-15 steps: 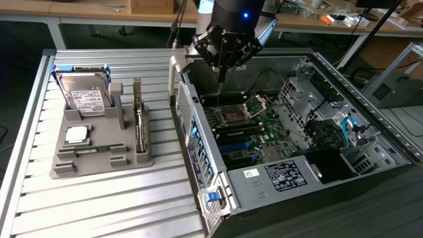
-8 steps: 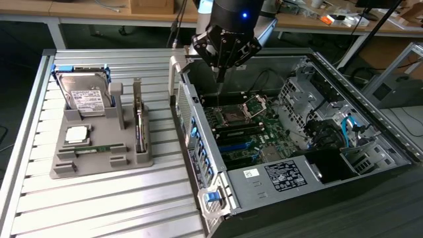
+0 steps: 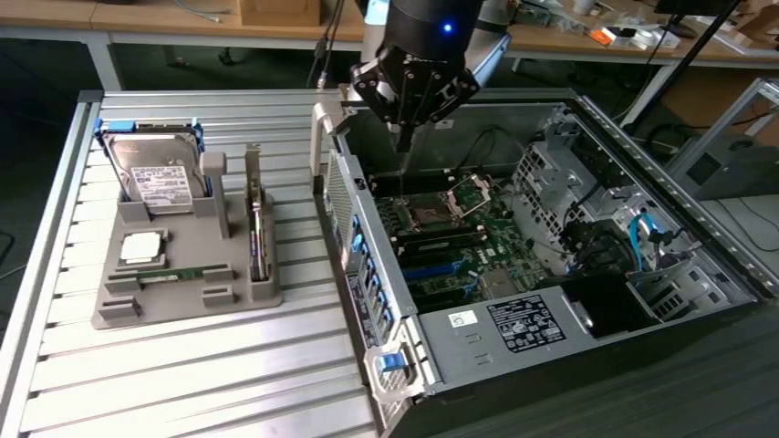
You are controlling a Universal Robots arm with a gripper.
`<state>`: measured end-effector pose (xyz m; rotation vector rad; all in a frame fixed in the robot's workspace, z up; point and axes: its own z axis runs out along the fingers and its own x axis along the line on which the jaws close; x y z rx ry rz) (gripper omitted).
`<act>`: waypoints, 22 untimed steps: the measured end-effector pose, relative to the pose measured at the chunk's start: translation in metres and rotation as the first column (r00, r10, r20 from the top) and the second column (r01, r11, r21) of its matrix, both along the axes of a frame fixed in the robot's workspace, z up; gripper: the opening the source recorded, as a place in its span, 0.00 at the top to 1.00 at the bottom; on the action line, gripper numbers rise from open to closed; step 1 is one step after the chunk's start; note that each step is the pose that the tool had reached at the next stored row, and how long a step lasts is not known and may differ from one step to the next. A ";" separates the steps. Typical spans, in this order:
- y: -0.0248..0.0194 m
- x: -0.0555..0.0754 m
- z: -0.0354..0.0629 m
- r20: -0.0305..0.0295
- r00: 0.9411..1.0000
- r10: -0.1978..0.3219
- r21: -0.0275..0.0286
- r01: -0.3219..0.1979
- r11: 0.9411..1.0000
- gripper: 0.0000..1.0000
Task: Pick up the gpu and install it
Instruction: 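Reach for the gpu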
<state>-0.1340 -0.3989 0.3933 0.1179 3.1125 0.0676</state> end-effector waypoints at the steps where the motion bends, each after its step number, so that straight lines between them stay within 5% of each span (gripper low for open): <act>1: 0.0000 0.000 0.0000 0.000 1.000 0.000 0.000 0.000 1.000 0.89; 22: 0.0000 -0.009 0.0000 0.000 1.000 0.000 0.000 0.000 1.000 0.89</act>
